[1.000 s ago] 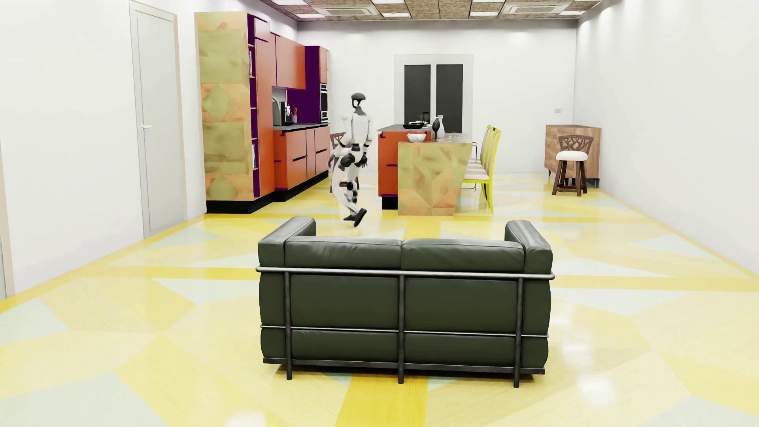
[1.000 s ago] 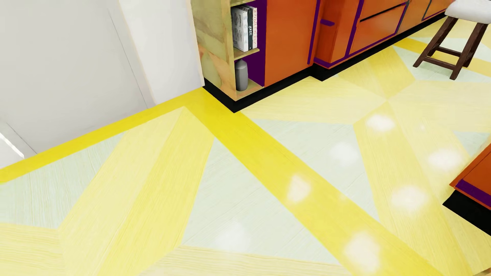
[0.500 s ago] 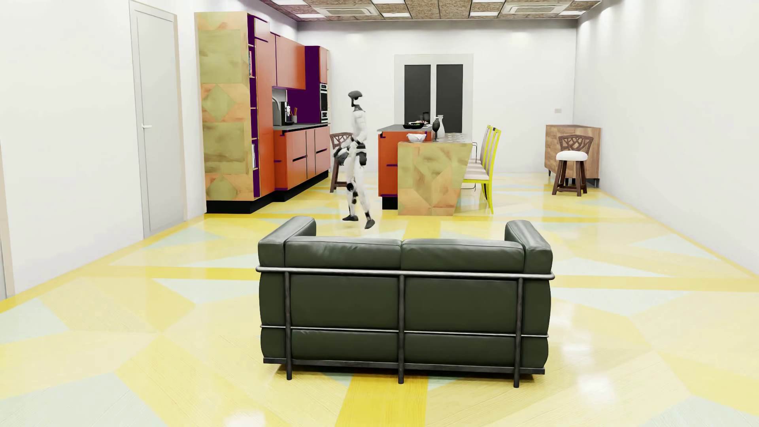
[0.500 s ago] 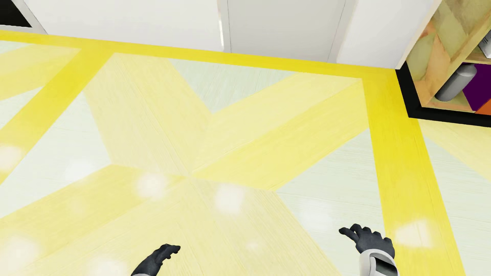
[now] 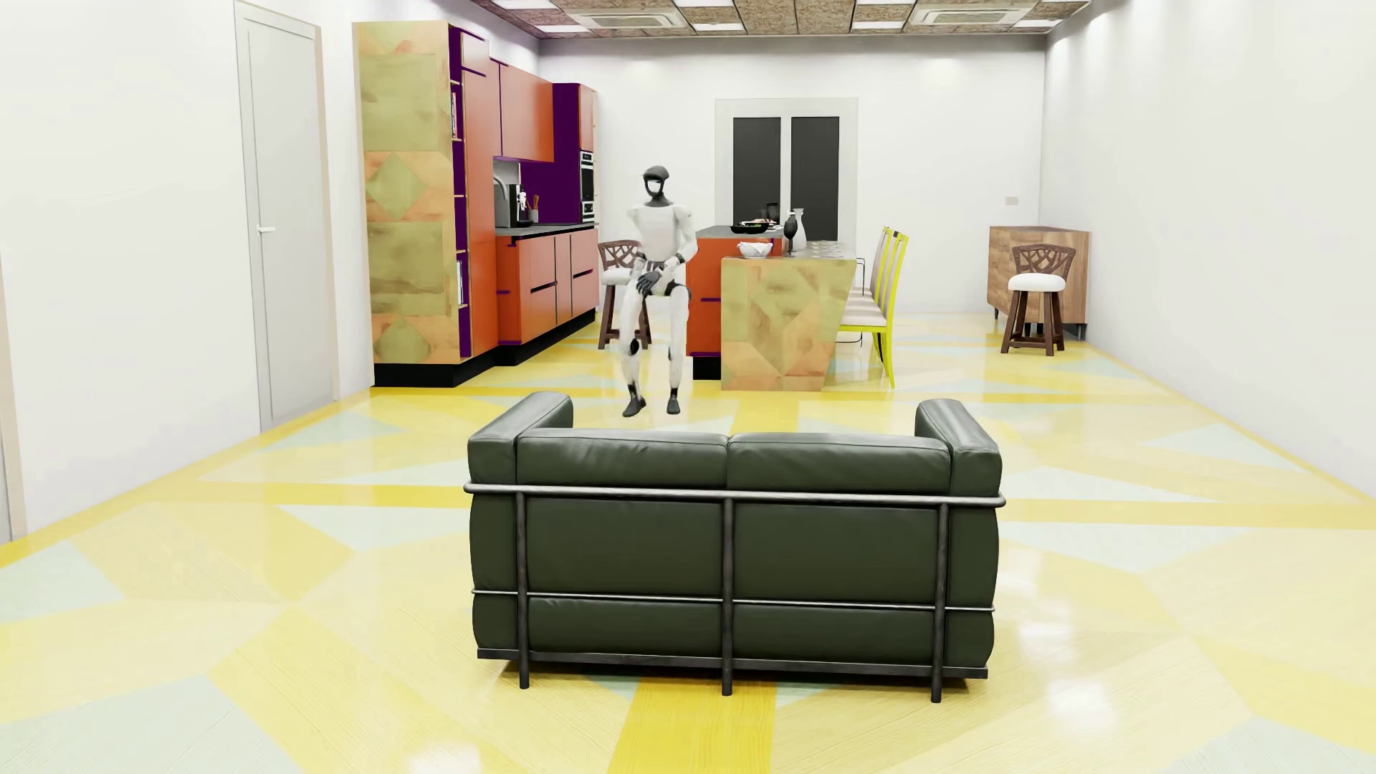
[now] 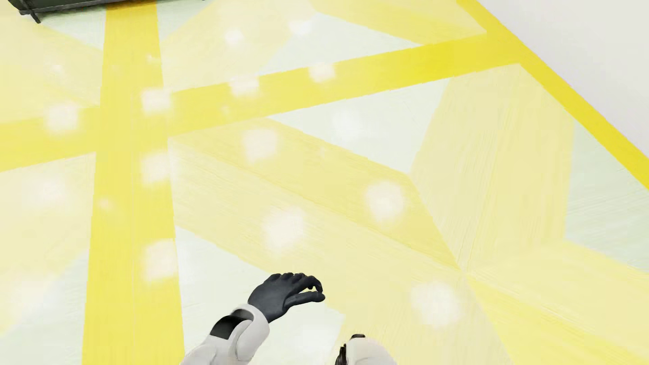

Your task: Go to the dark sofa

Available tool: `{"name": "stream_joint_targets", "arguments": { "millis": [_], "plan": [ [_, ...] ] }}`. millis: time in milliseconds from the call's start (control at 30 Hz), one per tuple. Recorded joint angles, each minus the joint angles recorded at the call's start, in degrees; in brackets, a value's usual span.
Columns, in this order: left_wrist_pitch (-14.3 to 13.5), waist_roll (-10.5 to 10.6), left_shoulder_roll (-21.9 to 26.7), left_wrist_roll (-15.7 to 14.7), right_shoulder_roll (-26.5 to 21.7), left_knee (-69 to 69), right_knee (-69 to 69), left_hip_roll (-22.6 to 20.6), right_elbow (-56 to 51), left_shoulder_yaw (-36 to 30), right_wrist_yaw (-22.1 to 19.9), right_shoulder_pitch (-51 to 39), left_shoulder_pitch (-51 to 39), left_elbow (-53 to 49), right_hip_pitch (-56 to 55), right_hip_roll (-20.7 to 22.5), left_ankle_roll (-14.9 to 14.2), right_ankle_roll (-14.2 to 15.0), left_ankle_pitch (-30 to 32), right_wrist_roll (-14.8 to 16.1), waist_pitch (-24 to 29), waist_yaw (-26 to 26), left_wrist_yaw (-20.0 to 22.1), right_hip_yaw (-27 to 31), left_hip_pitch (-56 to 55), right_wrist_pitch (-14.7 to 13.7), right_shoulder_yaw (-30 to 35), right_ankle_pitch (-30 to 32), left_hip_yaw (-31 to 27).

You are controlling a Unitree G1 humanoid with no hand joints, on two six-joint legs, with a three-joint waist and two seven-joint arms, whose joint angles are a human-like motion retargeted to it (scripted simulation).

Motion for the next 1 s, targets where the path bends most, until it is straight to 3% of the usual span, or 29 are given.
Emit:
{"name": "stream_joint_targets", "arguments": {
  "millis": [67, 100, 133, 167, 200, 267, 333, 400, 433, 467, 533, 633, 700, 767, 833, 867, 933, 1000],
  "plan": [
    [1.0, -0.5, -0.1, 3.2, -2.0, -2.6, -9.9, -2.8, 2.9, -1.4, 3.4, 0.1, -1.8, -0.6, -3.4, 0.2, 0.5, -0.5, -0.4, -3.4, 0.3, -0.4, 1.1, -5.4, 3.3, -1.2, 3.2, 4.1, -7.3],
    [1.8, -0.4, -1.0, 4.2, -4.1, -4.1, -16.8, -3.5, 4.4, -0.5, 5.5, -0.5, -1.3, -0.8, -4.7, 2.4, 0.7, 0.6, -0.2, -6.5, 0.6, -0.6, 1.3, -2.8, 5.4, -1.4, 5.2, 7.8, -10.5],
    [2.4, -0.2, -2.2, 4.0, -6.4, -5.3, -23.5, -3.9, 5.5, 1.0, 6.9, -1.0, 0.0, -1.1, -5.2, 5.2, 0.9, 1.9, 0.1, -9.5, 0.8, -0.7, 1.4, 3.6, 7.7, -1.6, 6.6, 10.1, -13.6],
    [2.9, 0.2, -3.3, 3.5, -8.4, -5.8, -28.6, -3.9, 6.6, 2.7, 7.7, -1.4, 1.8, -1.2, -4.8, 7.6, 1.1, 1.2, 0.4, -11.7, 1.0, -0.7, 1.3, 11.1, 10.0, -1.3, 7.0, 10.1, -16.2],
    [3.3, 0.5, -3.9, 3.6, -10.0, -5.1, -29.7, -3.8, 7.8, 4.0, 7.8, -1.9, 3.5, -1.1, -4.3, 8.1, 1.3, 1.0, 0.7, -12.9, 1.2, -0.3, 1.2, 14.2, 11.9, -0.4, 6.2, 10.0, -18.4],
    [4.7, 1.0, -3.7, 5.5, -12.4, 0.5, -21.0, -3.2, 11.4, 6.3, 7.2, -4.2, 7.1, 0.1, -4.0, 5.8, 1.9, -1.5, 3.8, -13.7, 1.5, 0.5, 0.1, 10.0, 14.7, 3.0, 2.6, 13.8, -21.2],
    [7.8, 2.1, -3.8, 6.5, -15.1, 14.2, -11.3, -1.8, 15.2, 10.4, 7.5, -8.0, 11.0, 4.4, -2.7, 4.5, 1.9, -2.9, 12.7, -15.8, 1.9, 1.1, -1.2, 7.0, 12.6, 4.7, 0.5, 8.4, -21.4],
    [12.9, 3.4, -5.2, 4.7, -16.9, 35.9, -9.4, 1.9, 15.0, 16.5, 5.9, -12.2, 12.5, 12.7, 2.3, 3.6, -2.4, -3.3, 24.1, -19.3, 2.2, 1.7, -1.3, 3.5, 2.5, 3.3, 0.6, 2.2, -19.3],
    [15.3, 4.0, -5.3, 3.8, -17.2, 44.4, -10.7, 4.4, 14.6, 19.3, 3.8, -14.9, 12.7, 16.8, 5.7, 3.6, -2.0, -3.5, 24.8, -19.2, 2.2, 2.2, -1.0, 1.8, -3.4, 2.1, -0.1, 0.3, -17.9],
    [16.5, 4.4, -5.0, 3.4, -17.1, 50.3, -12.7, 6.1, 14.1, 21.1, 1.6, -17.9, 13.3, 19.7, 9.3, 4.0, -0.8, -3.7, 20.9, -17.6, 2.2, 2.8, -1.1, 0.6, -9.0, 0.8, -1.2, -1.1, -16.8],
    [15.8, 4.6, -3.3, 3.5, -17.4, 54.4, -17.4, 9.2, 12.2, 22.9, 0.0, -24.6, 15.7, 22.2, 16.4, 5.4, 0.1, -4.1, 20.2, -15.2, 1.9, 4.5, -1.9, -0.6, -18.3, -2.1, 0.0, -2.9, -13.4],
    [12.3, 4.3, -1.6, 1.2, -18.8, 42.1, -22.4, 10.0, 5.3, 27.1, -2.7, -33.6, 20.3, 20.9, 25.0, 8.1, 0.2, -4.9, 20.2, -14.7, 0.9, 7.6, -2.8, -0.1, -27.6, -5.4, 7.4, -5.9, -7.9],
    [11.5, 4.0, -2.3, -0.2, -18.9, 22.2, -25.1, 6.9, -0.8, 30.7, -4.6, -38.7, 23.3, 18.7, 29.5, 9.6, -1.0, -5.2, 21.3, -12.7, 0.4, 9.1, -1.3, 0.8, -30.2, -5.1, 12.1, -8.1, -6.3],
    [10.9, 3.6, -4.4, -0.9, -18.2, -2.2, -27.4, 2.8, -7.9, 34.1, -3.2, -42.0, 25.9, 16.6, 33.8, 10.8, -2.5, -5.2, 22.1, -5.5, -0.2, 10.0, -0.4, 2.0, -29.2, -4.0, 16.0, -10.5, -7.0],
    [9.8, 3.0, -6.1, 0.1, -18.8, -12.1, -26.8, 1.0, -14.9, 35.5, -2.1, -42.9, 27.8, 15.1, 37.8, 11.5, -2.7, -5.0, 21.7, 1.8, -0.4, 10.5, -0.4, 2.9, -28.3, -4.8, 20.2, -12.4, -5.5],
    [9.5, 2.6, -6.8, 0.9, -19.6, -10.0, -24.5, 0.0, -17.9, 35.6, -2.2, -42.2, 28.0, 15.1, 39.2, 11.2, 0.1, -4.5, 24.6, 3.6, -0.4, 10.8, -0.6, 3.1, -28.3, -5.1, 21.8, -12.4, -6.5],
    [9.9, 1.2, -8.5, 2.8, -20.3, 0.7, -14.9, -1.1, -21.5, 35.9, -1.8, -38.7, 27.6, 16.2, 40.4, 9.4, 4.9, -2.6, 27.5, 4.0, -0.1, 11.3, -0.3, 3.5, -28.4, -4.2, 24.0, -7.3, -7.8],
    [10.4, -0.5, -10.7, 3.9, -19.9, 10.6, 5.4, -0.7, -20.7, 36.8, -0.6, -34.6, 26.8, 17.0, 34.7, 6.4, 5.1, 3.0, 19.6, 1.0, 0.4, 11.6, 0.3, 4.2, -27.2, -2.0, 25.5, 2.8, -5.8]
  ]
}}
